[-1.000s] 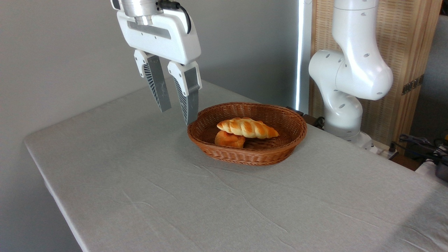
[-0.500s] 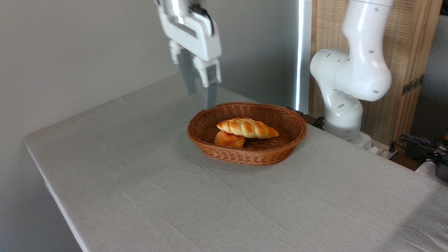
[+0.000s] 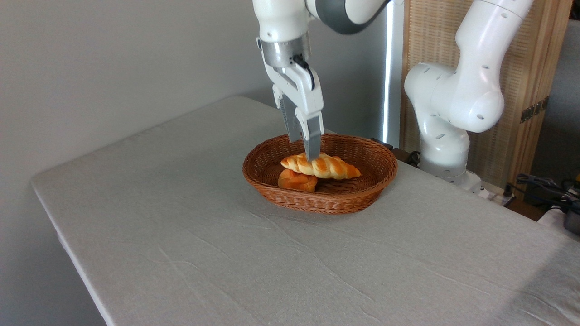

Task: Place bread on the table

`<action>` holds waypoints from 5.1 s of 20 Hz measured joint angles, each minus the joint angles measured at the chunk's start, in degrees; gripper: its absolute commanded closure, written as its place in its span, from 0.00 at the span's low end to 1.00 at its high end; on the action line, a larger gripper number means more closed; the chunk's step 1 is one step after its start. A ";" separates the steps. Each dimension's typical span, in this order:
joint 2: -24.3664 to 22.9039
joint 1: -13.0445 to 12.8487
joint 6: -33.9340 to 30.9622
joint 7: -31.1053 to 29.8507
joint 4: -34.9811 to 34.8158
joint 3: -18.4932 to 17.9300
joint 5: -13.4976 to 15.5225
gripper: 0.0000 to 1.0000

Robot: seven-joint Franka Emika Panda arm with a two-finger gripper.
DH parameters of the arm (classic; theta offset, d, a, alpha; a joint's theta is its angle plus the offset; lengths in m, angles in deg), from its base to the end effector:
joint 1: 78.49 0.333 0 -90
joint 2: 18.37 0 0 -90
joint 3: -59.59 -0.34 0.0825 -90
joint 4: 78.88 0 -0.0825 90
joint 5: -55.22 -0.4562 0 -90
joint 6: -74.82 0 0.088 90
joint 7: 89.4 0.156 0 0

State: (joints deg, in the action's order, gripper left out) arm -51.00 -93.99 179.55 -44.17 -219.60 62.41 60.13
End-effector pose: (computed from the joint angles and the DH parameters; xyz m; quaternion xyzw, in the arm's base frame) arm 0.3996 -0.1434 0.4396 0.8579 -0.5122 -0.0220 0.0340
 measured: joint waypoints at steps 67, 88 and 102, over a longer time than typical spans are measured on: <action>38.62 -0.79 17.86 -16.11 29.87 -4.20 1.68 0.00; 37.25 -0.46 17.16 -16.11 31.73 -4.59 1.68 0.00; 32.20 5.79 -11.35 -10.32 47.02 -5.83 -5.87 0.00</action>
State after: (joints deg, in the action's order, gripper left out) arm -18.80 -88.21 168.20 -54.49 -172.57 56.58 54.26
